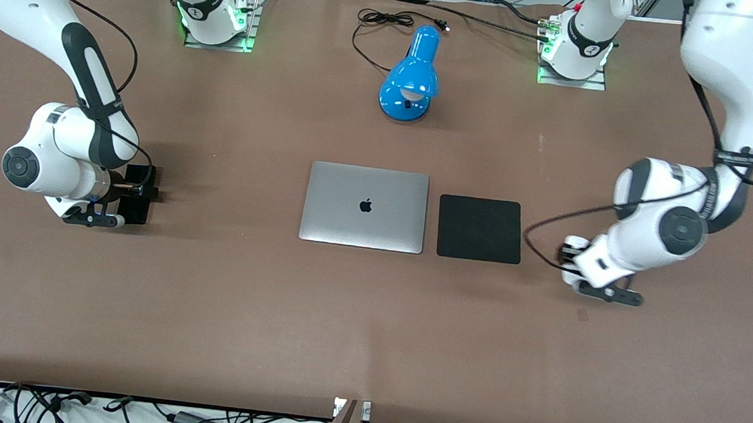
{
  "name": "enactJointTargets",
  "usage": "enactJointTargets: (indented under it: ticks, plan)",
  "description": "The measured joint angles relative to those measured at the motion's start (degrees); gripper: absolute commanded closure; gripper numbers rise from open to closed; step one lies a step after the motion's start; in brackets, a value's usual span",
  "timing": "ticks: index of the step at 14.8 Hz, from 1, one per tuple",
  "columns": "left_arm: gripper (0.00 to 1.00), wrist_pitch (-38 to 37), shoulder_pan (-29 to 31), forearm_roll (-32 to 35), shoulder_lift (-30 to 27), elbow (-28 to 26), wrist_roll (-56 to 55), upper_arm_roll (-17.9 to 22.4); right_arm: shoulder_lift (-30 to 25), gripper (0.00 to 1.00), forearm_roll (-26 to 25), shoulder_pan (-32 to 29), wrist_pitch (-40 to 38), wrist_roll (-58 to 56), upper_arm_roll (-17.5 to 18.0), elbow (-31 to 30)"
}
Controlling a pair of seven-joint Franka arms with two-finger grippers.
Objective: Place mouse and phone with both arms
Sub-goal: 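Grasp the black phone with the right gripper while the left gripper grasps the mouse, then carry the phone beside the laptop while the left gripper carries the mouse onto the pad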
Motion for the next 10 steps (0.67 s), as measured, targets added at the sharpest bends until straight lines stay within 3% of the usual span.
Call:
enactJointTargets:
  ticks: [3,8,10]
  plan:
    - [0.59,-0.5,-1.5,0.0,0.4,-0.5,-10.5,-4.9,0.1,0.04,0.0,0.0,0.3,0.0,0.0,0.0]
    - [0.59,0.8,-8.4,0.0,2.4,-2.8,-21.3,-5.7,-0.1,0.76,-0.1,0.0,0.1,0.0,-0.2,0.1]
    - [0.59,5.7,-8.9,0.0,2.8,-5.6,-22.8,-5.7,-0.2,0.89,-0.1,0.0,0.0,0.0,-0.1,0.1]
